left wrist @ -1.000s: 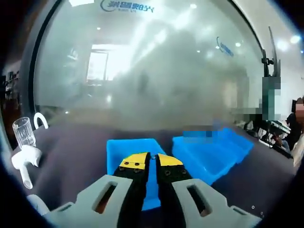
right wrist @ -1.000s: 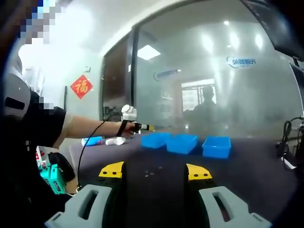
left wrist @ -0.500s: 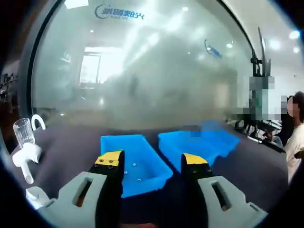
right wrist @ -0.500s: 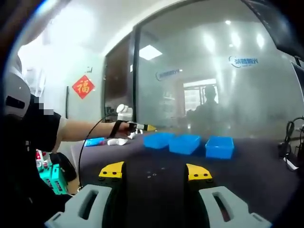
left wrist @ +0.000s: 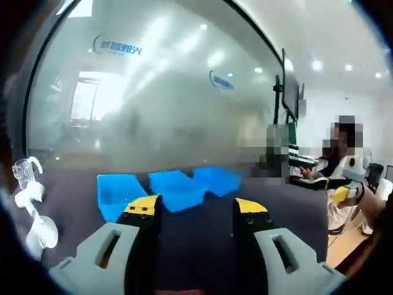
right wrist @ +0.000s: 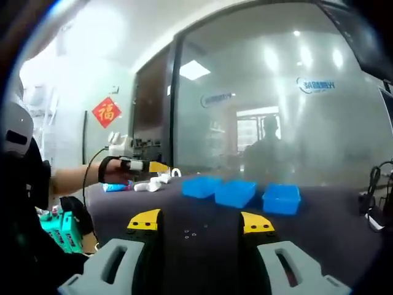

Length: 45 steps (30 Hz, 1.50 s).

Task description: Sort the screws, nuts, and washers into the corresponding bins

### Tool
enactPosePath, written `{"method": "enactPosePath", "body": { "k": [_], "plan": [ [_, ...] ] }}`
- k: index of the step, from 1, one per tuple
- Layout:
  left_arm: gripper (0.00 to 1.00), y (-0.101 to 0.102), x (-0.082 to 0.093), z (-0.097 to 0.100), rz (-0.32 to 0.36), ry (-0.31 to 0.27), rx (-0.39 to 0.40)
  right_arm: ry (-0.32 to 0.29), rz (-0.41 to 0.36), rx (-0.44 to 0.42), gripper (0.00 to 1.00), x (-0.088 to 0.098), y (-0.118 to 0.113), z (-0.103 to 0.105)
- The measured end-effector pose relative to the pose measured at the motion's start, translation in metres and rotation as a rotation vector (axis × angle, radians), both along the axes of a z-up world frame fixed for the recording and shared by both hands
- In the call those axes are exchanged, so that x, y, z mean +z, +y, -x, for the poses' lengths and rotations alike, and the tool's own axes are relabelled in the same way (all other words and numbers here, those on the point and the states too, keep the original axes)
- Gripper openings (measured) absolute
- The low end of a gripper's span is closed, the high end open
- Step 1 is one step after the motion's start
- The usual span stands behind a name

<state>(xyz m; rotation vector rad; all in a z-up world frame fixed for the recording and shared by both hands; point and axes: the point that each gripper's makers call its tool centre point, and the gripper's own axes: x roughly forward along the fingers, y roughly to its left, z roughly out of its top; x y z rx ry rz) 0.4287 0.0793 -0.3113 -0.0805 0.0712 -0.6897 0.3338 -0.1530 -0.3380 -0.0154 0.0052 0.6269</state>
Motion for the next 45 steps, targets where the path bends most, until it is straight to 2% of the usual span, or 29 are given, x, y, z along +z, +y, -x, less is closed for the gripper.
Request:
{"method": "enactPosePath", "body": {
  "k": [2, 3, 5, 8, 10, 19, 25, 37, 41, 44, 45],
  "plan": [
    [0.46, 0.000, -0.003, 0.015, -0.005, -0.009, -0.033, -0.003, 0.000, 0.001, 0.45, 0.000, 0.001, -0.001],
    [0.46, 0.000, -0.007, 0.024, -0.047, -0.032, -0.062, -0.003, -0.002, 0.004, 0.45, 0.001, 0.002, -0.001],
    [0.46, 0.005, -0.015, 0.038, -0.080, -0.044, -0.067, -0.003, 0.001, 0.006, 0.45, 0.000, 0.004, -0.002],
    [0.46, 0.009, -0.029, 0.060, -0.061, -0.006, -0.110, -0.001, 0.006, 0.012, 0.46, 0.000, 0.006, -0.002],
    [0.46, 0.014, -0.038, 0.073, -0.072, 0.001, -0.120, -0.001, 0.011, 0.017, 0.46, 0.000, 0.008, -0.001],
    [0.46, 0.024, -0.056, 0.108, -0.127, 0.026, -0.161, 0.015, 0.026, 0.030, 0.46, -0.006, 0.012, -0.002],
    [0.46, 0.024, -0.062, 0.112, -0.145, 0.040, -0.172, 0.028, 0.046, 0.048, 0.46, -0.010, 0.018, -0.001],
    [0.46, 0.023, -0.066, 0.110, -0.170, 0.066, -0.178, 0.085, 0.143, 0.111, 0.46, -0.026, 0.023, 0.002],
    [0.46, 0.022, -0.067, 0.112, -0.187, 0.069, -0.183, 0.127, 0.204, 0.142, 0.46, -0.035, 0.021, 0.003],
    [0.46, 0.023, -0.066, 0.113, -0.199, 0.074, -0.177, 0.197, 0.242, 0.171, 0.46, -0.044, 0.019, 0.003],
    [0.46, 0.025, -0.067, 0.113, -0.202, 0.076, -0.173, 0.200, 0.268, 0.172, 0.46, -0.045, 0.017, 0.002]
  ]
}}
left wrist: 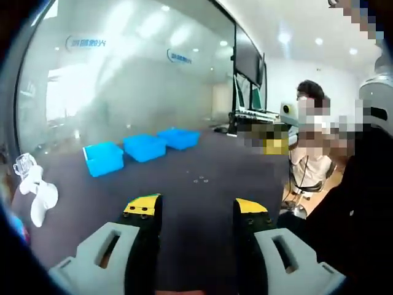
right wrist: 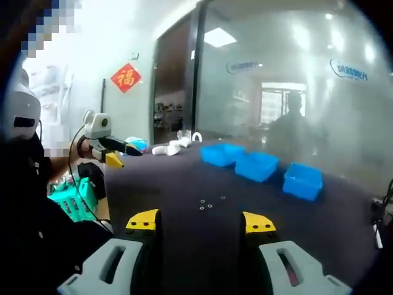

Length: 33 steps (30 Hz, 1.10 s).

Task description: Sort the screws, nuts, and washers into the corresponding bins

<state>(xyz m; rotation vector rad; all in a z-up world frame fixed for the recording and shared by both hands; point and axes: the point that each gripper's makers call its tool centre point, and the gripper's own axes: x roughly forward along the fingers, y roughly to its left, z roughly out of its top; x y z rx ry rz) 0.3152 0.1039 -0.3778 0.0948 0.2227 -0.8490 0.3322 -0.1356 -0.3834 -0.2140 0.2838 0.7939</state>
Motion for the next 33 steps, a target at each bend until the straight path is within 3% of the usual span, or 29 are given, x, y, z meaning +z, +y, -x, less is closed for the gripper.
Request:
{"method": "enactPosePath", "body": {
  "k": [2, 13, 33],
  "plan": [
    [0.46, 0.002, 0.000, 0.000, -0.006, 0.001, 0.009, 0.012, 0.056, 0.023, 0.46, -0.004, 0.000, 0.000],
    [0.46, 0.010, -0.004, 0.000, -0.017, 0.016, 0.040, 0.063, 0.188, 0.104, 0.46, -0.014, 0.011, -0.004],
    [0.45, 0.018, -0.006, 0.001, -0.019, 0.023, 0.065, 0.060, 0.247, 0.142, 0.46, -0.011, 0.023, -0.010]
  ]
}}
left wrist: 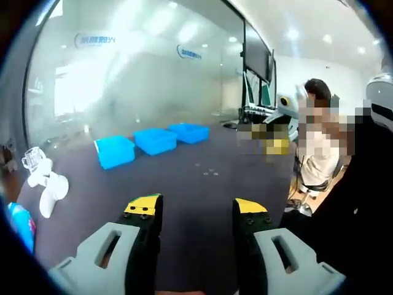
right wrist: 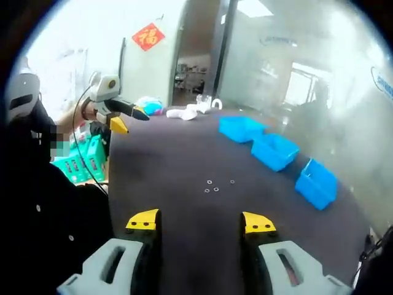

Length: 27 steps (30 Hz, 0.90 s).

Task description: Sort the screws, nuts, and washers into the corresponding bins

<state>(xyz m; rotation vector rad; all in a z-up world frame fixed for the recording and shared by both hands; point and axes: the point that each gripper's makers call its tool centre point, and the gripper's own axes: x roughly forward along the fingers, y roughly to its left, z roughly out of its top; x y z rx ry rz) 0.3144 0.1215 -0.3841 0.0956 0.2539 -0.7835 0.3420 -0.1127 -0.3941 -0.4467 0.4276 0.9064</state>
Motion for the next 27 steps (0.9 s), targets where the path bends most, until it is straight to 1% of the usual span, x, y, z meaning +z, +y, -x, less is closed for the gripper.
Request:
{"method": "enactPosePath", "body": {
  "k": [11, 16, 27],
  "plan": [
    [0.45, 0.000, -0.001, 0.001, 0.008, 0.008, 0.005, 0.013, 0.059, 0.051, 0.46, -0.001, 0.016, -0.023],
    [0.45, 0.000, -0.002, 0.002, 0.016, 0.015, 0.008, 0.041, 0.102, 0.088, 0.45, -0.007, 0.030, -0.031],
    [0.44, 0.003, -0.006, 0.004, 0.039, 0.034, 0.024, 0.098, 0.194, 0.120, 0.41, -0.024, 0.050, -0.058]
  ]
}}
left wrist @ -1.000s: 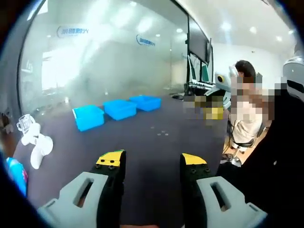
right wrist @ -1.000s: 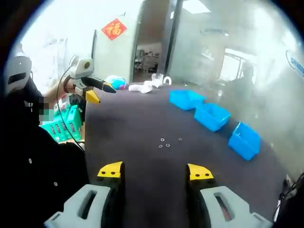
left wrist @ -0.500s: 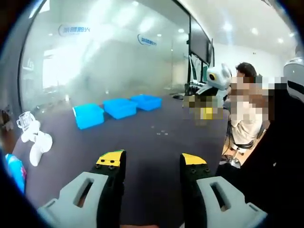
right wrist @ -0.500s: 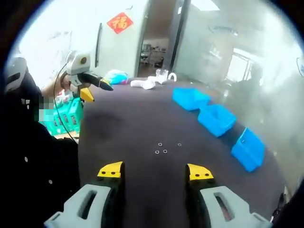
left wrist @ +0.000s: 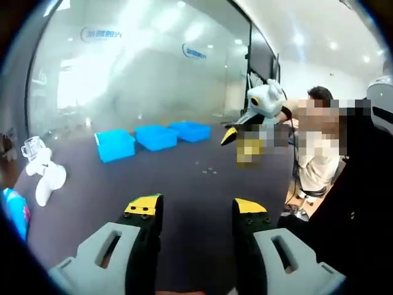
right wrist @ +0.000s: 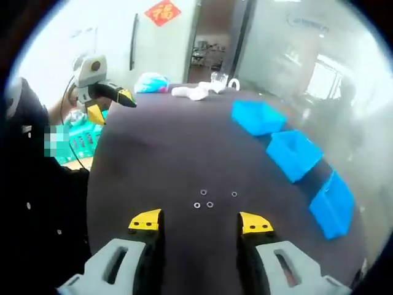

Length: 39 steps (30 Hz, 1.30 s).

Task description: Sort the screws, nuts, and washers into the corresponding bins

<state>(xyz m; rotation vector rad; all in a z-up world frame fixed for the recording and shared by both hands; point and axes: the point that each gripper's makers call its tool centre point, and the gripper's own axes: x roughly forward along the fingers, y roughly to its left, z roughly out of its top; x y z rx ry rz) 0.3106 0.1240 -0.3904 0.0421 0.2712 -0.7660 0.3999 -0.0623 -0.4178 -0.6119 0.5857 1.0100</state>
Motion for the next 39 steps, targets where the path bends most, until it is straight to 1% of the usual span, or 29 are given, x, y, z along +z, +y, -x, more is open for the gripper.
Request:
{"method": "enactPosePath", "body": {
  "k": [3, 8, 15, 18, 20, 21, 23, 25, 29, 39],
  "plan": [
    [0.44, 0.001, 0.001, 0.001, 0.005, -0.001, 0.005, 0.023, 0.038, 0.008, 0.40, -0.008, 0.004, -0.003],
    [0.44, 0.001, 0.002, 0.002, 0.007, -0.005, 0.006, 0.044, 0.074, 0.034, 0.39, -0.015, 0.013, -0.007],
    [0.44, 0.003, 0.002, 0.004, 0.014, -0.006, 0.011, 0.054, 0.125, 0.039, 0.36, -0.022, 0.015, -0.019],
    [0.44, 0.003, 0.002, 0.005, 0.015, -0.005, 0.011, 0.055, 0.136, 0.037, 0.35, -0.024, 0.015, -0.023],
    [0.44, 0.002, 0.001, 0.006, 0.017, -0.003, 0.011, 0.061, 0.137, 0.039, 0.32, -0.025, 0.016, -0.025],
    [0.44, 0.002, 0.001, 0.006, 0.018, -0.003, 0.011, 0.065, 0.136, 0.039, 0.29, -0.026, 0.017, -0.026],
    [0.44, 0.002, 0.001, 0.007, 0.019, -0.002, 0.010, 0.075, 0.141, 0.046, 0.27, -0.028, 0.018, -0.025],
    [0.44, 0.002, 0.000, 0.008, 0.021, -0.001, 0.010, 0.085, 0.162, 0.053, 0.27, -0.032, 0.016, -0.025],
    [0.44, 0.001, -0.001, 0.009, 0.021, 0.001, 0.010, 0.083, 0.192, 0.065, 0.26, -0.037, 0.016, -0.026],
    [0.44, 0.001, -0.002, 0.012, 0.023, 0.005, 0.012, 0.100, 0.230, 0.114, 0.24, -0.040, 0.019, -0.026]
  ]
}}
